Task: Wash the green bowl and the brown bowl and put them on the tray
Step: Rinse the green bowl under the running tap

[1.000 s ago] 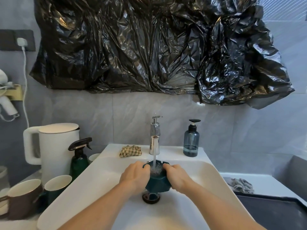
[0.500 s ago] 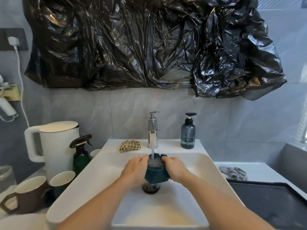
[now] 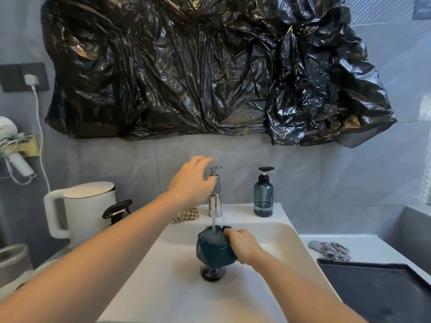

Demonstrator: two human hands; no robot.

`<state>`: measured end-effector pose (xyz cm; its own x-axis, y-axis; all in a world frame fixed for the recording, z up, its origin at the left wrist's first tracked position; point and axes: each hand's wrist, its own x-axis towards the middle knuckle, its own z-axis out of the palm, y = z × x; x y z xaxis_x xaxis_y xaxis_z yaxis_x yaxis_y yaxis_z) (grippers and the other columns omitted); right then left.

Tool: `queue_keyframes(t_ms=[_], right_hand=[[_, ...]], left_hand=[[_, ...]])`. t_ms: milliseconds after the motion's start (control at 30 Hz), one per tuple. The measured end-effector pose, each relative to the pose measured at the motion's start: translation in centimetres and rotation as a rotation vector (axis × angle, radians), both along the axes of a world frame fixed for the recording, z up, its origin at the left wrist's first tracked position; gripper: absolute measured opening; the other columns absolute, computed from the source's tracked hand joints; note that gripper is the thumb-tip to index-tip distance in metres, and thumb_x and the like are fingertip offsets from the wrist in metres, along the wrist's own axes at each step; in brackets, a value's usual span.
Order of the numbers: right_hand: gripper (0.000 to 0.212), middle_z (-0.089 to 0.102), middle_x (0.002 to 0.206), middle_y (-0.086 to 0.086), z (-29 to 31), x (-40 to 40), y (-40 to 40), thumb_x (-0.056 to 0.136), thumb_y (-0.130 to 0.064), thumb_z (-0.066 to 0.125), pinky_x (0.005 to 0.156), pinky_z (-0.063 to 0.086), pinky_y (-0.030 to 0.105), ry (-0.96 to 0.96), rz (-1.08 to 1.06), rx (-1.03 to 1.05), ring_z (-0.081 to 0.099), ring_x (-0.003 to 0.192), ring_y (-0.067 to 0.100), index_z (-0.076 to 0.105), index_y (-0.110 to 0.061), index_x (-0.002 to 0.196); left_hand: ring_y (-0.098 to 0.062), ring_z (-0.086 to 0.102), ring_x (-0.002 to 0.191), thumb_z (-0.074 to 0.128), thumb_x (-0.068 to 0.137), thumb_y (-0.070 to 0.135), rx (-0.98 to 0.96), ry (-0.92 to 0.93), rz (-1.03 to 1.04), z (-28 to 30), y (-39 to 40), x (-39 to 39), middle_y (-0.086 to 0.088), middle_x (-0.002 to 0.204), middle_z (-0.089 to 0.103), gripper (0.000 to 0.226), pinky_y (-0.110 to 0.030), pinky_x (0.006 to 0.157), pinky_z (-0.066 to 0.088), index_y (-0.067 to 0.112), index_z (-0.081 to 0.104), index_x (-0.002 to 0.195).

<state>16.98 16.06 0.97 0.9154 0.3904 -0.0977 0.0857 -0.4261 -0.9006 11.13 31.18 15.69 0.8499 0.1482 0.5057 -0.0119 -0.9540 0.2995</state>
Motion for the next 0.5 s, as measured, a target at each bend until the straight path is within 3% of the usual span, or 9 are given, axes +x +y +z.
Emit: queue_keyframes(t_ms=[100,200,300,400,500], right_hand=[[0.037,0.059,0.077,0.005,-0.1,0.3,0.0,0.103,-0.040,0.039,0.048,0.037,0.025,0.007,-0.013,0.000,0.053,0.067,0.020,0.061,-0.014,0.091],[0.037,0.058,0.076,0.003,-0.2,0.4,0.0,0.104,-0.040,0.038,0.051,0.037,0.024,-0.002,-0.018,-0.005,0.053,0.067,0.018,0.059,-0.015,0.087],[0.036,0.057,0.075,0.003,-0.1,0.4,0.0,0.104,-0.040,0.038,0.049,0.036,0.023,0.002,-0.008,0.001,0.052,0.066,0.018,0.056,-0.017,0.083],[0.034,0.058,0.079,0.005,0.1,0.2,-0.1,0.102,-0.041,0.040,0.047,0.037,0.023,0.030,-0.018,0.001,0.053,0.069,0.022,0.057,-0.016,0.086],[0.032,0.057,0.077,0.005,0.5,0.1,-0.2,0.100,-0.042,0.042,0.042,0.036,0.020,0.039,-0.023,0.002,0.052,0.065,0.022,0.057,-0.014,0.092]], left_hand=[[-0.023,0.024,0.158,0.044,0.105,0.036,0.076,0.134,-0.048,1.5,-1.3,2.3,0.006,0.175,0.021,0.067,-0.043,0.127,0.028,0.024,0.025,0.168],[-0.024,0.032,0.157,0.041,0.104,0.037,0.004,0.219,-0.021,0.9,-2.1,3.6,0.002,0.174,0.029,0.066,-0.044,0.126,0.031,0.022,0.029,0.167],[-0.027,0.043,0.149,0.040,0.105,0.032,-0.011,0.185,-0.008,-0.1,-2.6,3.2,0.000,0.167,0.043,0.053,-0.042,0.120,0.037,0.018,0.050,0.156],[-0.021,0.028,0.159,0.040,0.107,0.031,0.038,0.209,-0.054,-0.8,-2.4,2.1,0.005,0.174,0.027,0.059,-0.043,0.129,0.022,0.021,0.036,0.165],[-0.020,0.039,0.147,0.049,0.103,0.026,-0.127,0.048,-0.117,-3.4,-1.6,0.0,0.006,0.165,0.035,0.058,-0.043,0.122,0.031,0.024,0.039,0.160]])
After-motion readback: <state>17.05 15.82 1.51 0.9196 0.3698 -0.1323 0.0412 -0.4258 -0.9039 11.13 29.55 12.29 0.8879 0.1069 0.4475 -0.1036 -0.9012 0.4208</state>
